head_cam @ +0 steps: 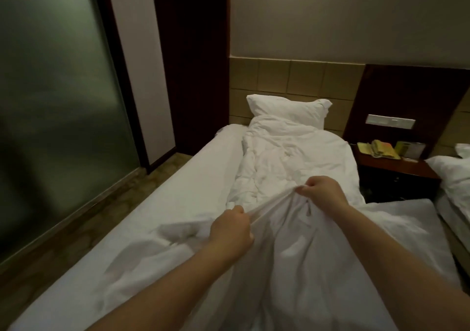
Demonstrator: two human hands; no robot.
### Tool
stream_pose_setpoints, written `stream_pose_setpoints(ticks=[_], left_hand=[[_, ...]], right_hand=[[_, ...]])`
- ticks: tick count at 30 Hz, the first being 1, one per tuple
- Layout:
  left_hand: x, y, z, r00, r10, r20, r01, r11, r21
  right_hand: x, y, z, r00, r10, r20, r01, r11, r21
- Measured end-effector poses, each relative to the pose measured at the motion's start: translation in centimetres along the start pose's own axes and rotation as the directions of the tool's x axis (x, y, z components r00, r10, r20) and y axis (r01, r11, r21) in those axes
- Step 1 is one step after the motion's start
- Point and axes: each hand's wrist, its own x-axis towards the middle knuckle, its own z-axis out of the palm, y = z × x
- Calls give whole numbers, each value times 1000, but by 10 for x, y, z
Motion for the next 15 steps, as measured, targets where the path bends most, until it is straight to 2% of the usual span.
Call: stream_pose_setpoints(ticks=[6, 8, 11, 15], left_hand=[[22, -2, 21, 994, -83, -65, 85, 996, 33], [40, -7, 19, 996, -63, -62, 67, 996, 57], [67, -19, 14, 999, -5, 35, 0, 988, 153], [101, -30, 4, 983, 1, 182, -38, 979, 201]], right_hand=[[17, 26, -17, 998, 45, -49, -41, 996, 75], [16, 34, -22, 996, 31, -82, -23, 994, 102], [8, 38, -29, 995, -45, -92, 60, 983, 171], [2, 26, -37, 983, -178, -39, 180, 982, 55]])
